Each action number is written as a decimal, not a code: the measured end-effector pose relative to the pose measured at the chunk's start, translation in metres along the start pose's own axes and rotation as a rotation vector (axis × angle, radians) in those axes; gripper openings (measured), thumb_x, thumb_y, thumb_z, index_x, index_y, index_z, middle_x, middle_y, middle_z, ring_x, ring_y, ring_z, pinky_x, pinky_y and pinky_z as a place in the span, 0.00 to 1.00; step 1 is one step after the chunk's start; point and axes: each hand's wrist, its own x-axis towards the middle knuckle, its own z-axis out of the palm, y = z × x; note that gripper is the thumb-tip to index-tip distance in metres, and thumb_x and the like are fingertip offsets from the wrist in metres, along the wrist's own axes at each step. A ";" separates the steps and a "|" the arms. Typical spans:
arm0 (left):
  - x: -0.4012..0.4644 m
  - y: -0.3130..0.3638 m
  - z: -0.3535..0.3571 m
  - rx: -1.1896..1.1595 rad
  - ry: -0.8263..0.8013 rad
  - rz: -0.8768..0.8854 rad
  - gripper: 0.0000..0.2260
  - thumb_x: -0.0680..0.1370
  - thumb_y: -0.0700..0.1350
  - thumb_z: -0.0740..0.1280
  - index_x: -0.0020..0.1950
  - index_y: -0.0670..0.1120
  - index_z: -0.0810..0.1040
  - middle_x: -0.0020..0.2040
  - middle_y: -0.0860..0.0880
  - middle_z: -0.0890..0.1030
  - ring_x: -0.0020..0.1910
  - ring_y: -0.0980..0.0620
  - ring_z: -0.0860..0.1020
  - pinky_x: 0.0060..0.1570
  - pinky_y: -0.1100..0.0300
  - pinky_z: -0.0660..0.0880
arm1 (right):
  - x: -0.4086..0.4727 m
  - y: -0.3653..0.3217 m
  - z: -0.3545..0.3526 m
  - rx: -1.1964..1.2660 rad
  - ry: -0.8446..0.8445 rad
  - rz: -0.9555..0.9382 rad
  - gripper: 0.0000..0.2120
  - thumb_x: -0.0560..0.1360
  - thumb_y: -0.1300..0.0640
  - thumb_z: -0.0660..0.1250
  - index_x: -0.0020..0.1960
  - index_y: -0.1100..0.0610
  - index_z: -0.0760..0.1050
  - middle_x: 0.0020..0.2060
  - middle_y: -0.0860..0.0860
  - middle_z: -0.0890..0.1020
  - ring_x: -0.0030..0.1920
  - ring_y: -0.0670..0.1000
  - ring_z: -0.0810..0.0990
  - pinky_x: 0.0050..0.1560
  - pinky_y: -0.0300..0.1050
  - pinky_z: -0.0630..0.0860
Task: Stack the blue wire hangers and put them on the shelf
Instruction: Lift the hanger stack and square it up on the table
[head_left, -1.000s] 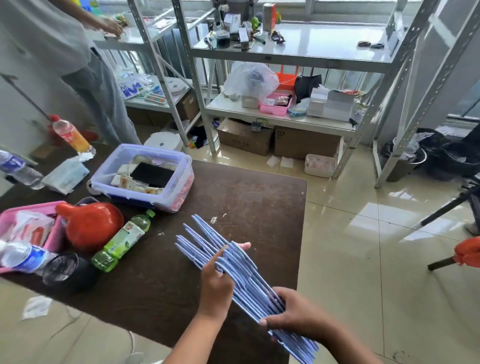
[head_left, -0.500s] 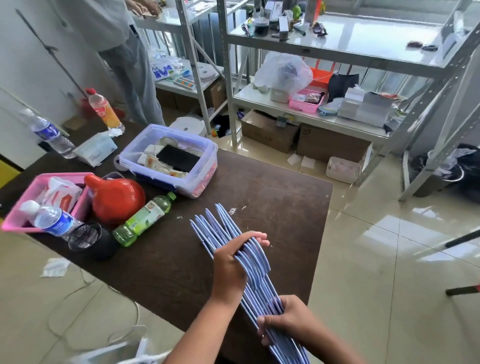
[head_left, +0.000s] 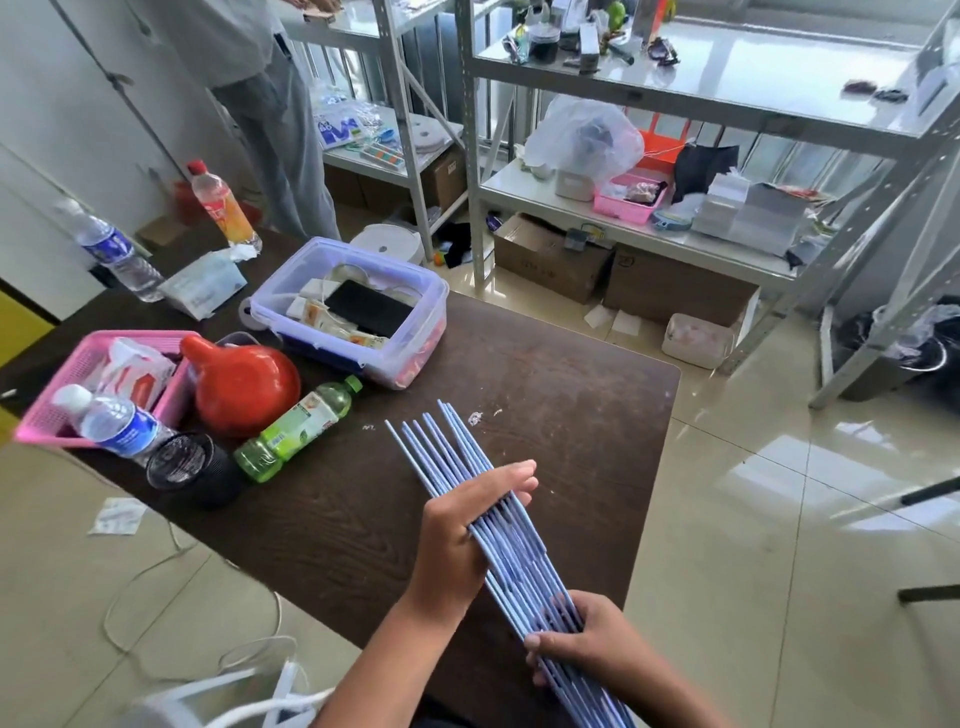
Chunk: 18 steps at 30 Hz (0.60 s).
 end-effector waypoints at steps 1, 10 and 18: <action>0.001 -0.001 -0.003 0.036 -0.018 0.032 0.16 0.74 0.31 0.71 0.61 0.38 0.80 0.56 0.45 0.84 0.55 0.54 0.83 0.53 0.60 0.80 | -0.001 -0.001 -0.001 -0.006 0.000 0.000 0.09 0.75 0.65 0.79 0.45 0.61 0.79 0.35 0.56 0.89 0.33 0.53 0.89 0.40 0.44 0.88; 0.013 0.015 -0.007 0.098 0.077 -0.087 0.14 0.75 0.35 0.69 0.60 0.41 0.82 0.56 0.50 0.84 0.54 0.57 0.83 0.55 0.60 0.80 | -0.013 -0.026 -0.016 -0.130 0.002 -0.032 0.19 0.68 0.49 0.88 0.48 0.55 0.83 0.37 0.50 0.88 0.38 0.49 0.88 0.49 0.48 0.87; 0.021 0.034 0.004 0.149 0.202 -0.228 0.17 0.74 0.30 0.67 0.60 0.43 0.83 0.51 0.51 0.85 0.50 0.60 0.83 0.53 0.67 0.77 | -0.019 -0.041 -0.002 -0.723 0.278 -0.182 0.47 0.66 0.35 0.73 0.81 0.40 0.60 0.68 0.42 0.76 0.69 0.46 0.78 0.75 0.47 0.78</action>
